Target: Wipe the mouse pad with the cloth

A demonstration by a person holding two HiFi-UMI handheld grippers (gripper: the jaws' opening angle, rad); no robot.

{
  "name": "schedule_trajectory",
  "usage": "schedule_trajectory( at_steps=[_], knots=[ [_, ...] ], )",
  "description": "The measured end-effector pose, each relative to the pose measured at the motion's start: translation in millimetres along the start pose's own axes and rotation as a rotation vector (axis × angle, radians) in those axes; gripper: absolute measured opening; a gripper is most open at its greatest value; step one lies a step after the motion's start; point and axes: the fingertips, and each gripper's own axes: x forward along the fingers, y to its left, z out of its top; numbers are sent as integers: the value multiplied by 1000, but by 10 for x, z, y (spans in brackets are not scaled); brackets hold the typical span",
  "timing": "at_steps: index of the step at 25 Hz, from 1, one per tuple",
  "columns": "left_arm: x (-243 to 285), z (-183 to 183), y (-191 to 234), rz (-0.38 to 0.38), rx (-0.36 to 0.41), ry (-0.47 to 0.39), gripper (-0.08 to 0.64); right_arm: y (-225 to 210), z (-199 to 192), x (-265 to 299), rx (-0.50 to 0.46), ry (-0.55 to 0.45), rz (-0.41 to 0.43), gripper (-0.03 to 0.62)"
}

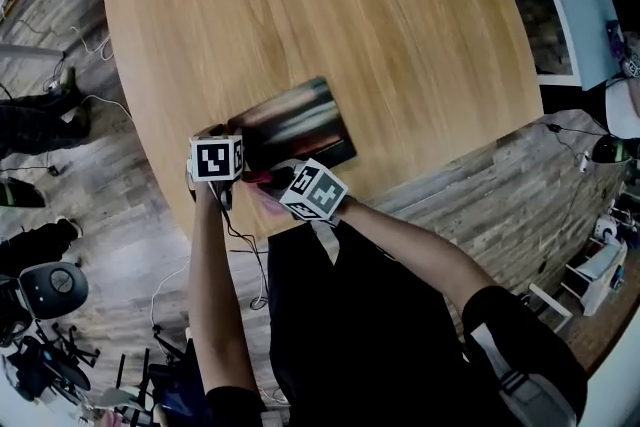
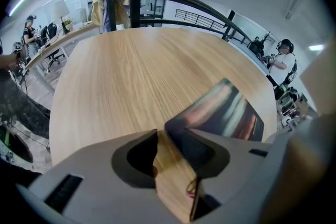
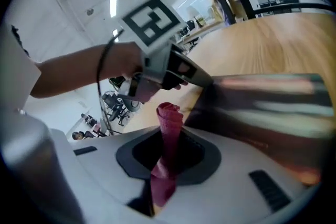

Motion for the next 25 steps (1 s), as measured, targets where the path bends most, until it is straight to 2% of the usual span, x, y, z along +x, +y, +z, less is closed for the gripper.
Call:
schedule_trajectory(
  at_steps=[3,9,25],
  knots=[
    [10,6,-39,6,0,-13,163,-218,-32,42,50,18,-32,66],
    [22,0,-28,4,5,-8,163,-416,-40,-27,41,58,-107,66],
    [45,19,17,-3,34,10,163,-544,-43,-97,33,89,-168,67]
  ],
)
